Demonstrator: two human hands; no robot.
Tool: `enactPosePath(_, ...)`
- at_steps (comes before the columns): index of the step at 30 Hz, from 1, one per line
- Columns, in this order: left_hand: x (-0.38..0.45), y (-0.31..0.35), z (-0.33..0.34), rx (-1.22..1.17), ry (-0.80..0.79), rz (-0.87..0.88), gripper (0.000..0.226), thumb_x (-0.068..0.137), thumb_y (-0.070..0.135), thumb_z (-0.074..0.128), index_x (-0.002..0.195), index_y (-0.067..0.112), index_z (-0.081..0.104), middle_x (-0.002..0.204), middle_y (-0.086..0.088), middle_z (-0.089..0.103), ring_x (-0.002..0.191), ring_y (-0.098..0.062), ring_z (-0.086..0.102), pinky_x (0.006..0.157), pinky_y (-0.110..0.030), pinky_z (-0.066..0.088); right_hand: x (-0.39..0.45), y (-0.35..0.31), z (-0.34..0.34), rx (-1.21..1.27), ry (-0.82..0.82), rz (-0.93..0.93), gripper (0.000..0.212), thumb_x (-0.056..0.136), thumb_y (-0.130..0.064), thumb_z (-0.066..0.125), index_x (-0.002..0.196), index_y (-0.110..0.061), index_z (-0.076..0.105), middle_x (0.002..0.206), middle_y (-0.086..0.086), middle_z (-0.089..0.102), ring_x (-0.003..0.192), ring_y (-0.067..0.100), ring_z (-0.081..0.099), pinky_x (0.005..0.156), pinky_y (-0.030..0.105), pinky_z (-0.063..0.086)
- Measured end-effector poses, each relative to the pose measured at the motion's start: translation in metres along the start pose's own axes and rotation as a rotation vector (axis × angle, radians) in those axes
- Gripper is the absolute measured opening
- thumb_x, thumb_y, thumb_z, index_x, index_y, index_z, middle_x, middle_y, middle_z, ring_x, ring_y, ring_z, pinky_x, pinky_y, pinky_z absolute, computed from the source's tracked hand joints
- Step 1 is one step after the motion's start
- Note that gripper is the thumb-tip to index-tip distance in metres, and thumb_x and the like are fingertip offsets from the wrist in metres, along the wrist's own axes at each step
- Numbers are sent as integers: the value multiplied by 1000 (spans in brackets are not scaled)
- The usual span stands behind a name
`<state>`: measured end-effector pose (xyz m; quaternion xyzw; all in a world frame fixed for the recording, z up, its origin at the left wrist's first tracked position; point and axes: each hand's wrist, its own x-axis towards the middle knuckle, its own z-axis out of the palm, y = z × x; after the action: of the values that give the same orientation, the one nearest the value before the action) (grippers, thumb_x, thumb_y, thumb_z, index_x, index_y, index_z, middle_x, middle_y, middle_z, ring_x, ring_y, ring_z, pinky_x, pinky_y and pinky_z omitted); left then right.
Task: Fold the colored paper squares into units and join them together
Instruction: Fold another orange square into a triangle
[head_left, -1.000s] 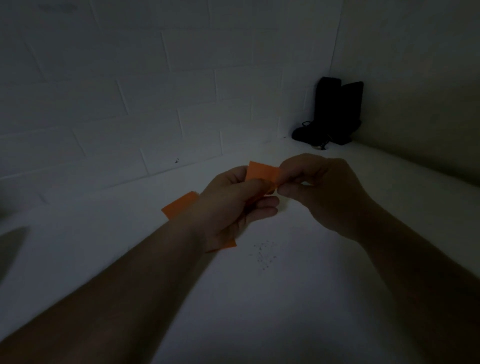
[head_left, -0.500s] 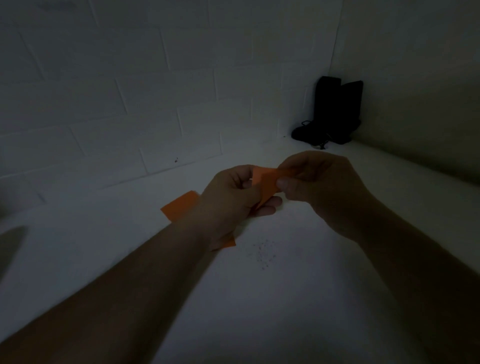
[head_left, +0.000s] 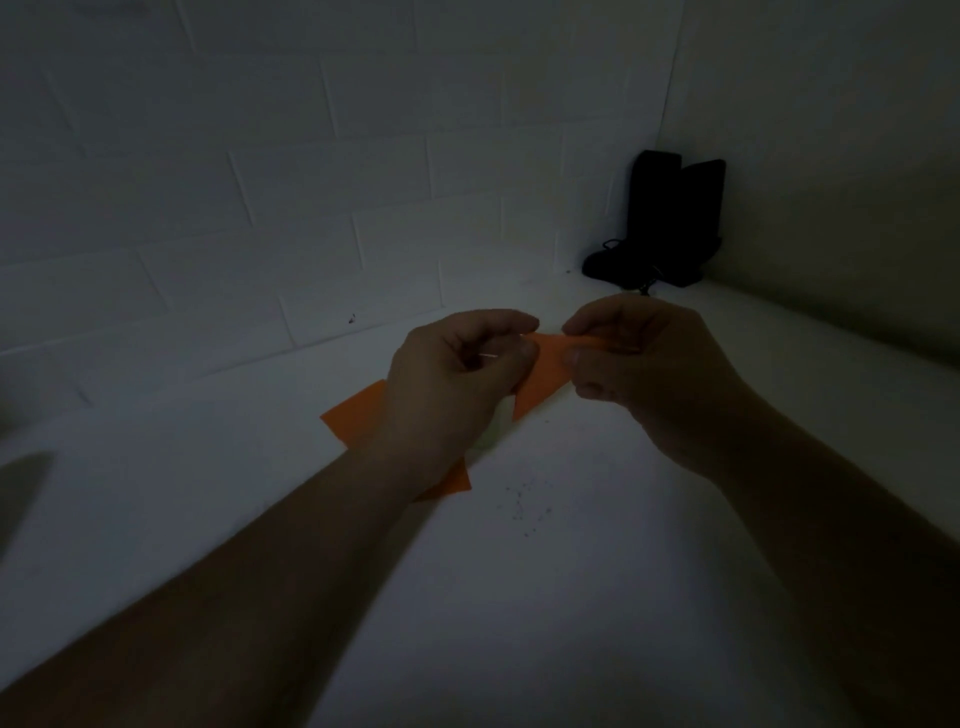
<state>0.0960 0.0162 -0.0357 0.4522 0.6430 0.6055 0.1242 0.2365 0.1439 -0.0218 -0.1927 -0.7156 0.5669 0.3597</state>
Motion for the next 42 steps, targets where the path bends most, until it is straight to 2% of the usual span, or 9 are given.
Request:
enactPosePath(3,0,1,0,3,-8,-13,13,94,18,75,105,25,77,93,6,78,83,-13,77,83,-42,62,1,0,0,-9,39,18,16,92,-4,68,88,-18,74,88,5,72,75,21,70,74,37,63)
enactPosePath(6,0,-1,1,-17,-51,-2,10,92,14,76,99,21,77,88,1,78,84,-20,77,86,-47,62,2,1,-2,6,53,13,18,91,-4,68,89,-22,74,87,-3,73,86,19,73,71,31,62)
enactPosePath(18,1,-3,2,-71,-85,-77,16,87,7,80,81,21,74,83,-11,77,82,-31,77,87,-53,62,1,-2,-6,74,35,101,19,90,5,64,86,-13,68,82,1,73,82,16,74,69,30,60)
enactPosePath(21,2,-3,2,-101,-93,-108,15,87,6,77,82,20,74,83,-16,75,83,-35,76,87,-52,62,2,-2,-6,53,22,120,17,90,5,65,87,-12,69,91,7,72,87,21,74,72,34,60)
enactPosePath(23,2,-1,3,-138,-91,-139,15,91,4,72,90,18,75,88,-22,74,85,-35,75,83,-43,64,1,-2,-6,32,10,123,15,90,3,66,87,-11,70,90,8,73,85,22,74,71,33,60)
enactPosePath(26,2,2,3,-175,-72,-189,16,95,4,67,99,13,78,90,-15,77,83,-21,76,77,-28,61,-1,-6,-6,-43,-30,126,12,90,2,66,89,-9,72,78,8,74,71,20,72,69,31,62)
enactPosePath(29,4,-1,1,-139,-40,-191,17,95,5,67,96,16,80,90,-9,79,81,-19,74,79,-31,63,-1,-7,-6,-39,-58,143,14,90,5,65,87,-7,72,72,9,71,66,18,68,71,31,63)
enactPosePath(34,3,-2,3,-153,-60,-192,17,95,5,68,95,18,79,90,-9,79,85,-20,76,81,-31,62,0,-7,-7,17,-16,186,19,90,6,64,84,-10,74,81,8,74,73,17,71,71,28,61)
enactPosePath(42,3,1,3,-200,-60,-223,12,96,5,68,95,13,77,90,-11,78,84,-21,76,83,-36,63,1,-9,-7,106,39,201,31,87,12,64,102,-15,69,74,4,72,72,17,72,70,30,60)
